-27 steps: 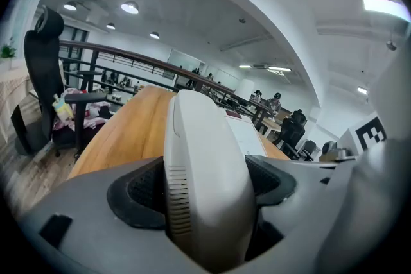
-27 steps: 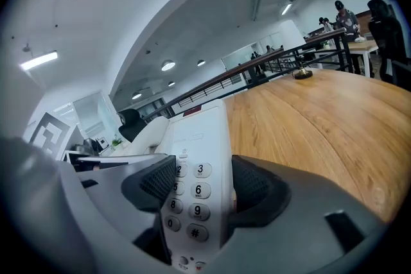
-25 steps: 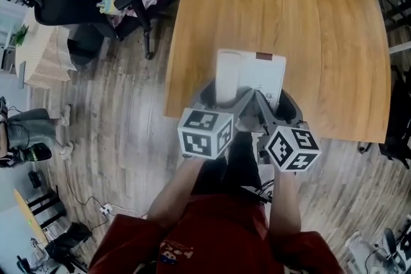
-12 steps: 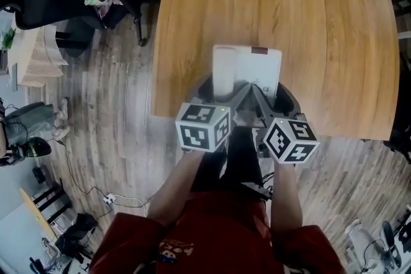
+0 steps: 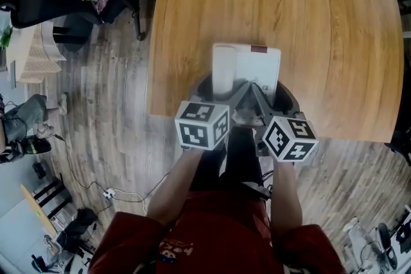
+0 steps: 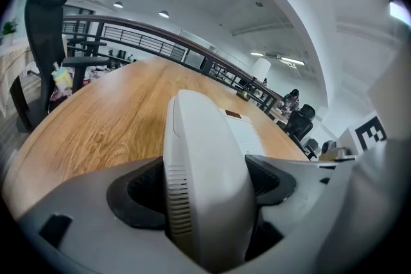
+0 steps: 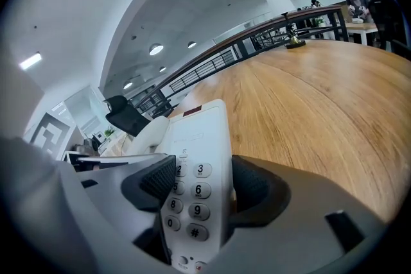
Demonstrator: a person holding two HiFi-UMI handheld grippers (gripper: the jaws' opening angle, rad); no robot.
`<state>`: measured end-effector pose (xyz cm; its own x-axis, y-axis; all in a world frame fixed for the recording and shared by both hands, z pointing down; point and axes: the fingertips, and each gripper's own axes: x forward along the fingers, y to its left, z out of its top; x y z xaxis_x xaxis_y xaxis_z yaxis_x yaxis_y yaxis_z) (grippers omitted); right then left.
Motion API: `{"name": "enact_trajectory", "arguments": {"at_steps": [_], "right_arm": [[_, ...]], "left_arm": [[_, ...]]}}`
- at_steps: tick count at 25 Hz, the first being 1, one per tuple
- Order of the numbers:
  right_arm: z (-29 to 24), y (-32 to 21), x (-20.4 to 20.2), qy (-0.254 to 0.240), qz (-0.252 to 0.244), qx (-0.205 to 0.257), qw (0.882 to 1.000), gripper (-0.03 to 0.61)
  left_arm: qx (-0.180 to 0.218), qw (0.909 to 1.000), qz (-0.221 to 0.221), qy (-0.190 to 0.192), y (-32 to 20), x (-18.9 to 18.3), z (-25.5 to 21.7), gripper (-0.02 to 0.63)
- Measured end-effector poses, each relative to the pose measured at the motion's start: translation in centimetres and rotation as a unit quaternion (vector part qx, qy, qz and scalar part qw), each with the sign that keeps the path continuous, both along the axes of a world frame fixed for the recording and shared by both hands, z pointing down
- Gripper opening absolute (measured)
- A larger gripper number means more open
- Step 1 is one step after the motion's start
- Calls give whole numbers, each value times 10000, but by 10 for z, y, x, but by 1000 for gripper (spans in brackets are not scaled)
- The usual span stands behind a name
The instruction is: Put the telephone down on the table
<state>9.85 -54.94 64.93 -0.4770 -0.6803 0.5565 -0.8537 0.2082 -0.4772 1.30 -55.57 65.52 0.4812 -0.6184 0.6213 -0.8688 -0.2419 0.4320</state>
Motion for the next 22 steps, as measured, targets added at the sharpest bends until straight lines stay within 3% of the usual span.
{"name": "enact_trajectory", "arguments": {"at_steps": [6,15,22], "right_arm": [[0,0,0,-235,34,34,9997,284],[-32,-1,11,108,268,545,9981,290],[-76,6,6,280,341,1014,9939,290]], "left_arm": [[171,9998,137,42,2,0,-2,394],[642,9966,14,-521,9,-16,-27,394],[1149,9913,-16,-637,9,-33,-72,394]]}}
